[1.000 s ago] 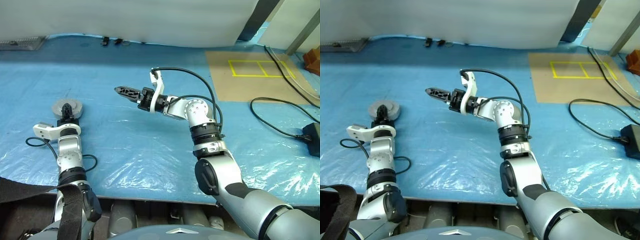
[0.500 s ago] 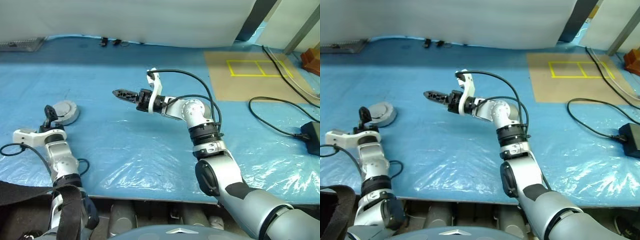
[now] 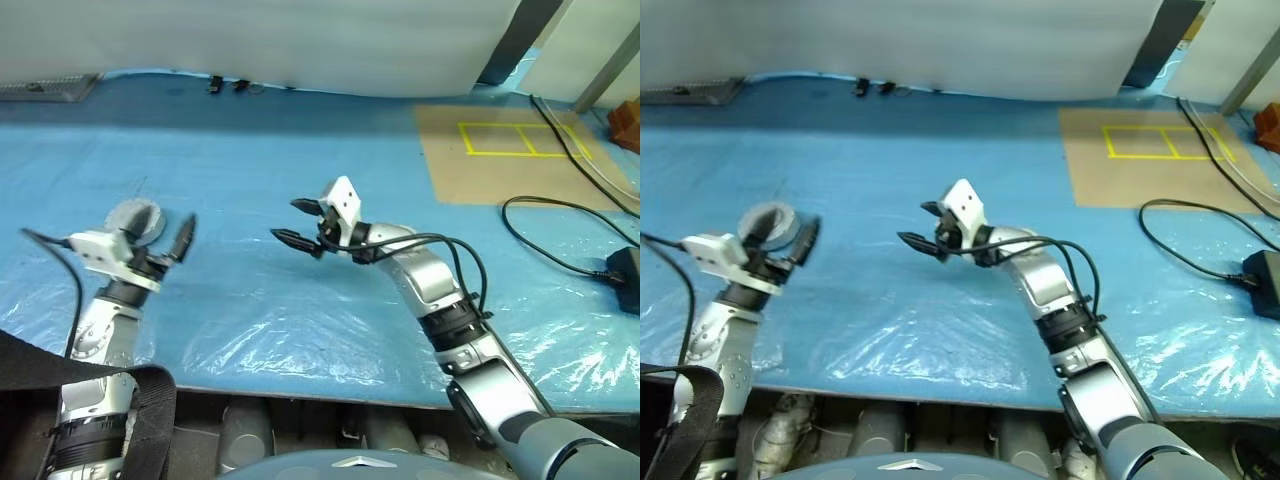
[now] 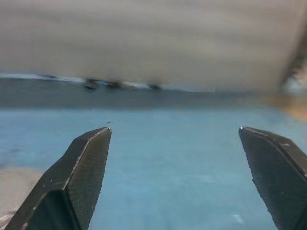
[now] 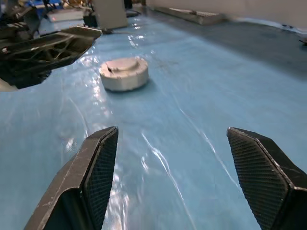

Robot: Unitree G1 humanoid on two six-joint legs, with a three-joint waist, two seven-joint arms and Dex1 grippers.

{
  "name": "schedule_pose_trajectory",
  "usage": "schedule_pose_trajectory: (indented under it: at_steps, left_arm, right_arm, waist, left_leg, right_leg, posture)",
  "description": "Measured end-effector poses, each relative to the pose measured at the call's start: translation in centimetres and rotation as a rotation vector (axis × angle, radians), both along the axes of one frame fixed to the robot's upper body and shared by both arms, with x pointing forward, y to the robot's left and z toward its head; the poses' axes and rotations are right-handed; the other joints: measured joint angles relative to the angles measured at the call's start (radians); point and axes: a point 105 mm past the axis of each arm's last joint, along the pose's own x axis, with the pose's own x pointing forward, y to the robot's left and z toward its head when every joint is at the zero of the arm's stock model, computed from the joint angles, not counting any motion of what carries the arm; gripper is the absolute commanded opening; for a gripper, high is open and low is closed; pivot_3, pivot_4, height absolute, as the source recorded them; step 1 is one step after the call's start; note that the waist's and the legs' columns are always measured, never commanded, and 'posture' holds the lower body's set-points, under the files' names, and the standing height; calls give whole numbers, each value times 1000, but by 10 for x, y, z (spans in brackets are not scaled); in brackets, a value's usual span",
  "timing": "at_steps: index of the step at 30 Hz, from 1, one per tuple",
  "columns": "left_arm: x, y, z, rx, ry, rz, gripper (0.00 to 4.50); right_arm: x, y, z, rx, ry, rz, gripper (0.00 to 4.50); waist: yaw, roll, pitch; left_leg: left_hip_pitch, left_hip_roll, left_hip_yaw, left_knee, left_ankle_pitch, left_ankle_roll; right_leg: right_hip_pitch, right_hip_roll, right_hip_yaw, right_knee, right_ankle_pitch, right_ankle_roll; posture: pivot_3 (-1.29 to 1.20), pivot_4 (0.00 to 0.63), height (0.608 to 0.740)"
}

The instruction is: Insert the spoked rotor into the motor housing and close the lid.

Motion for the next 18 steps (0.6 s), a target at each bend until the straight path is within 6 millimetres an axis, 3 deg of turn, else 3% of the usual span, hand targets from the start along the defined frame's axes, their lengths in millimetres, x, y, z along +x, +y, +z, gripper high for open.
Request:
schedule_pose_trajectory:
  at_steps: [2,7,11,18]
  left_arm:
    - [-6,-20,-5,45,21,-100,4500]
    - [-11,-38,2,93,15,-182,4500]
    - [-14,-43,-2,105,51,-204,4500]
    - [-13,-49,-6,124,78,-219,4500]
  right_arm:
    - [0,-14,-4,-6,2,-21,4465]
    - [-5,-30,-12,-50,1,-7,4465]
    - [-10,-29,-22,-69,23,15,4465]
    - [-10,-22,-21,-96,-13,40,4465]
  waist:
    - [-2,0,0]
    - [-4,1,0]
    - [-6,1,0]
    - [-6,1,0]
  left_leg:
    - [1,0,1,0,0,0]
    - [2,0,1,0,0,0]
    - [2,0,2,0,0,0]
    - [2,0,2,0,0,1]
  right_leg:
    - [0,1,1,0,0,0]
    - [0,3,1,0,0,-2]
    - [0,3,2,0,0,-2]
    - [0,3,2,1,0,-2]
  posture:
    - [0,150,740]
    - [0,150,740]
    - [0,150,740]
    - [0,150,740]
